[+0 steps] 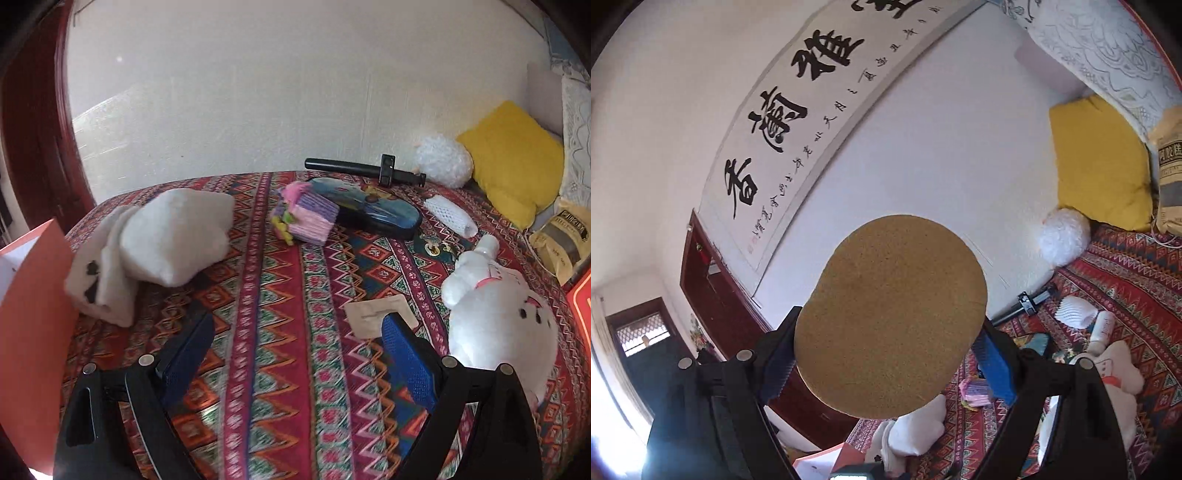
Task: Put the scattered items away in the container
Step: 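Lift the yellow sponge with the right gripper while the left moves over the bedspread, then grasp the pink-purple fuzzy block with the left gripper while the right holds the sponge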
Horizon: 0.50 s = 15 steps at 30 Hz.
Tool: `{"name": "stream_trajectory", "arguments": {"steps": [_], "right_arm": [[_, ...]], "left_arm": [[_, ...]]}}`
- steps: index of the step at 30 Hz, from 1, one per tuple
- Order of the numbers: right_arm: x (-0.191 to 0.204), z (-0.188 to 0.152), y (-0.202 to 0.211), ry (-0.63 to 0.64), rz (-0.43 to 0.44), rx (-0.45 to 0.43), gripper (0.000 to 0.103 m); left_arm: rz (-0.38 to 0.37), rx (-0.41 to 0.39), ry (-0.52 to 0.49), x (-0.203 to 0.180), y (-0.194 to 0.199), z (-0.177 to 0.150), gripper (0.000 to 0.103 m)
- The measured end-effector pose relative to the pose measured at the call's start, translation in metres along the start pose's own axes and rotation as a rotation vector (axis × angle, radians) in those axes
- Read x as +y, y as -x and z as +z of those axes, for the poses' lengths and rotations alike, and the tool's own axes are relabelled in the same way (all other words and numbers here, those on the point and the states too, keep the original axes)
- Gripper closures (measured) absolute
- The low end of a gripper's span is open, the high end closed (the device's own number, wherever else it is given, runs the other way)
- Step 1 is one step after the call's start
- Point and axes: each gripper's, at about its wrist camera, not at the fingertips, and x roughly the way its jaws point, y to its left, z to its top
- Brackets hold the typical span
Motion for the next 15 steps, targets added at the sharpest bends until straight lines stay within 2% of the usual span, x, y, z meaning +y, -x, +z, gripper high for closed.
{"name": "stream_trajectory", "arguments": {"steps": [4, 8, 10, 13, 14, 15], "right_arm": [[-0.013, 0.011, 0.011, 0.005, -0.018, -0.023, 0.017], [-0.026, 0.021, 0.017, 0.007, -0.047, -0.06, 0.017], [-0.034, 0.023, 0.014, -0.004, -0.048, -0.055, 0.017], [-0.043, 0.022, 0.007, -0.019, -0.058, -0.038, 0.017], [-0.045, 0.021, 0.004, -0.022, -0.058, -0.028, 0.017], [-0.045, 0.019, 0.001, -0.022, -0.057, -0.02, 0.017]], "left_arm": [[0.009, 0.002, 0.007, -0.019, -0.049, 0.042, 0.011], [0.131, -0.02, -0.082, -0.028, -0.095, 0.081, 0.011], [0.143, 0.026, -0.102, -0.025, -0.123, 0.091, 0.011], [0.137, 0.145, -0.172, -0.024, -0.171, 0.097, 0.011], [0.124, 0.172, -0.208, -0.025, -0.182, 0.094, 0.014], [0.15, 0.17, -0.248, -0.025, -0.187, 0.092, 0.039]]}}
